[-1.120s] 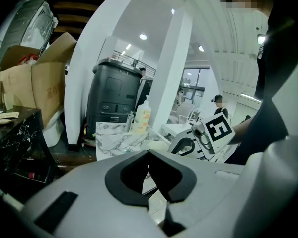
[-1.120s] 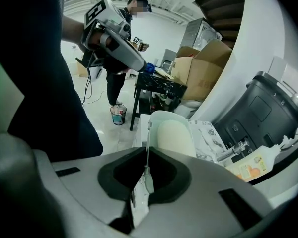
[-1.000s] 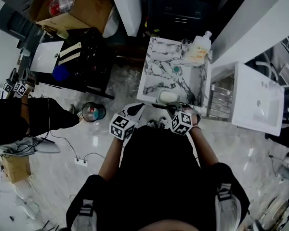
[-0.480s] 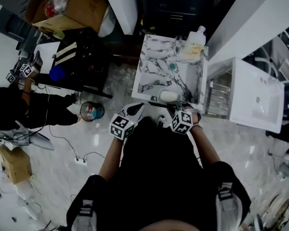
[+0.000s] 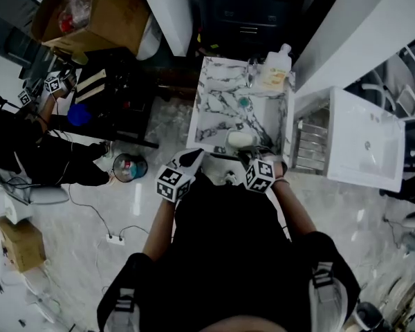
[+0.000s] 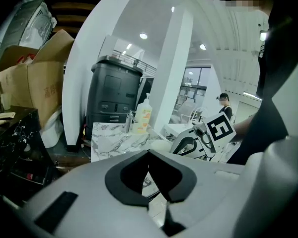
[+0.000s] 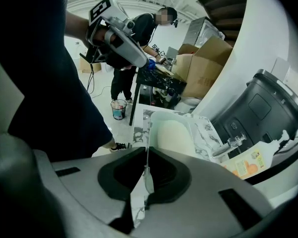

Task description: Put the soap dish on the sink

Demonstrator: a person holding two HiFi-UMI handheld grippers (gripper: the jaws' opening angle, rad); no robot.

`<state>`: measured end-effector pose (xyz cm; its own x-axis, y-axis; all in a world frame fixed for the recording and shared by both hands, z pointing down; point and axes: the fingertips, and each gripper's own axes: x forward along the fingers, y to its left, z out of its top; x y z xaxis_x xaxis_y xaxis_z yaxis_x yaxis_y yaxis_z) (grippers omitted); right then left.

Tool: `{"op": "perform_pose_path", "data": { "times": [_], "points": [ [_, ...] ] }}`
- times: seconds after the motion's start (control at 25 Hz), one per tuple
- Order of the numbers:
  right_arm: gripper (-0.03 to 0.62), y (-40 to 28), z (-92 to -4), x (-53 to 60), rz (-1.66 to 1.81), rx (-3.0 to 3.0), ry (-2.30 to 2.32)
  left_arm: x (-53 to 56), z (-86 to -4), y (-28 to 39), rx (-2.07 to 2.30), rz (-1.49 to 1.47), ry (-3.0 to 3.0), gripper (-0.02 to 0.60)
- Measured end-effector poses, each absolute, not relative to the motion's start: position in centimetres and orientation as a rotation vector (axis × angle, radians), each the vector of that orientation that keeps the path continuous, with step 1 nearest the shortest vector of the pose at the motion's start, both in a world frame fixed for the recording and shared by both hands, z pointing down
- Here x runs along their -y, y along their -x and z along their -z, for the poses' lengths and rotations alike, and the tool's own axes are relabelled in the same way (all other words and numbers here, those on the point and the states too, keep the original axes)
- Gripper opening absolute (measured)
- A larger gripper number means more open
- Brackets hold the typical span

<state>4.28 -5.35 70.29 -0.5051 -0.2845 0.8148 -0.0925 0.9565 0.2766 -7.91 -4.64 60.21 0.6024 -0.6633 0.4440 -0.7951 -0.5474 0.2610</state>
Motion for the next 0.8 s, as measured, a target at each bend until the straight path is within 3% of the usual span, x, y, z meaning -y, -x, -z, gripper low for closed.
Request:
{"op": "perform_pose_path", "data": {
  "times": [0.8],
  "points": [
    [0.009,2.5,-69.7,18.2,0.22,1.988,-0.374,18.3,-60.7,16.7,1.022,-0.43,-2.46,-0.002]
  ]
}}
